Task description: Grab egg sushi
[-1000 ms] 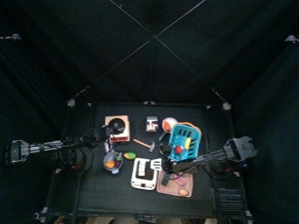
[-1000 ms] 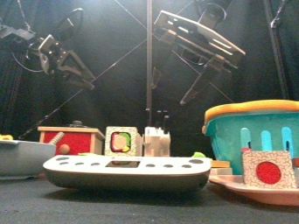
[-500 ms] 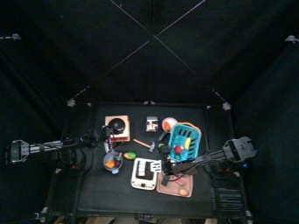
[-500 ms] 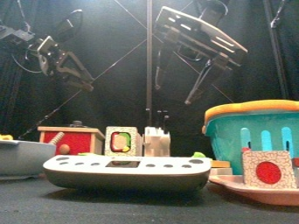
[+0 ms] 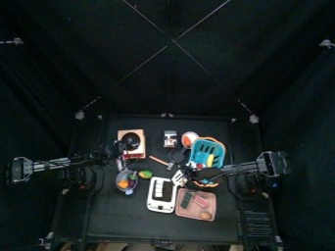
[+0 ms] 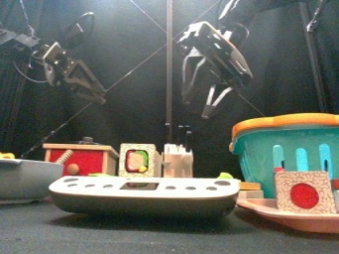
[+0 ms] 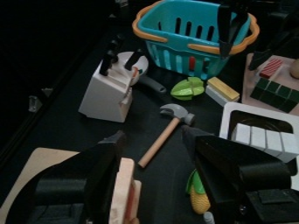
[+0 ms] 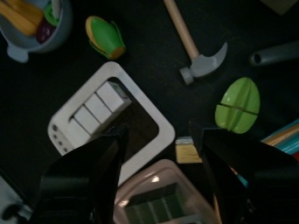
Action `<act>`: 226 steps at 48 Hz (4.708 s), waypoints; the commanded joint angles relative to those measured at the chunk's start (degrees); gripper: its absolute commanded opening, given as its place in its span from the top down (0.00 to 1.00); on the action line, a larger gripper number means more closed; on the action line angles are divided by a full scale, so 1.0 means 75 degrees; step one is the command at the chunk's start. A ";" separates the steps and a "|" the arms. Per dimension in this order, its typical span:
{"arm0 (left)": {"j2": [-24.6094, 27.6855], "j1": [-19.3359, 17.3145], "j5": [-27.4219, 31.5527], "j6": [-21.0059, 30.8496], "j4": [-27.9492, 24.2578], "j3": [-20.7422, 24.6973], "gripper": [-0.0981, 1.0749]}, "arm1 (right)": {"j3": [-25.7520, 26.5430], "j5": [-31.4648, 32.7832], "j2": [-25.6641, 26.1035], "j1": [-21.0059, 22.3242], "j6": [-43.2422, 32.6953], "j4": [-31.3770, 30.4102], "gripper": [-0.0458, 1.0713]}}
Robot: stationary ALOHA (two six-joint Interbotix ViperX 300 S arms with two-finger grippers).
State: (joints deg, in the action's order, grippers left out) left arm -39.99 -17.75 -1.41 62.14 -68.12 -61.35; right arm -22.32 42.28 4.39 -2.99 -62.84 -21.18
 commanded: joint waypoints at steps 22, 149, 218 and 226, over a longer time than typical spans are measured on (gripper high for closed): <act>-0.0012 0.0012 0.0281 -0.0012 0.0000 0.0035 0.14 | 0.0340 0.1066 -0.0750 0.0047 0.5379 0.0961 0.13; 0.0000 -0.0035 0.0656 -0.0012 0.0000 -0.0059 0.14 | 0.0281 0.1488 -0.2449 0.0012 0.6797 0.0996 0.05; -0.0012 -0.0035 0.0645 -0.0012 0.0012 -0.0070 0.14 | 0.1312 0.2520 -0.2215 0.0023 0.6633 0.1102 0.34; 0.0000 -0.0023 0.0656 -0.0012 0.0012 -0.0070 0.14 | 0.1324 0.2566 -0.2203 0.0035 0.6633 0.1102 0.34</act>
State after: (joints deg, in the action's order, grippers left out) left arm -40.08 -17.93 3.60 61.96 -68.12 -62.58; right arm -13.80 61.44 -15.03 -2.99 -13.18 -12.92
